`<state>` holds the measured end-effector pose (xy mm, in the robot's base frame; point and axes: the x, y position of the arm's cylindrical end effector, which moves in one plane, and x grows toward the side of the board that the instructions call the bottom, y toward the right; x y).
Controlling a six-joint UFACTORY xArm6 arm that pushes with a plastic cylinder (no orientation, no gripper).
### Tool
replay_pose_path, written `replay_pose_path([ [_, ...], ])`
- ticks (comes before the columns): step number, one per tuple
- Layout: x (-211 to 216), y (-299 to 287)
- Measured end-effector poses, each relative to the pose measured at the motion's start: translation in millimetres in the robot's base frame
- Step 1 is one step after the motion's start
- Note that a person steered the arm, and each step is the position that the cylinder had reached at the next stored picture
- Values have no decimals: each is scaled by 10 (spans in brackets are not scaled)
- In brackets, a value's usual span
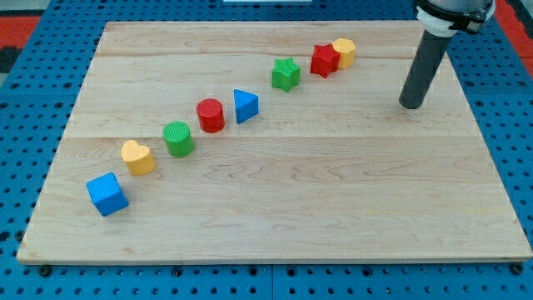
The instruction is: Place your arm at the right of the triangle
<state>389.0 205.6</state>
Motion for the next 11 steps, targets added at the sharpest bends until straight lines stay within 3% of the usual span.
replay_pose_path([
  [11, 95, -186],
])
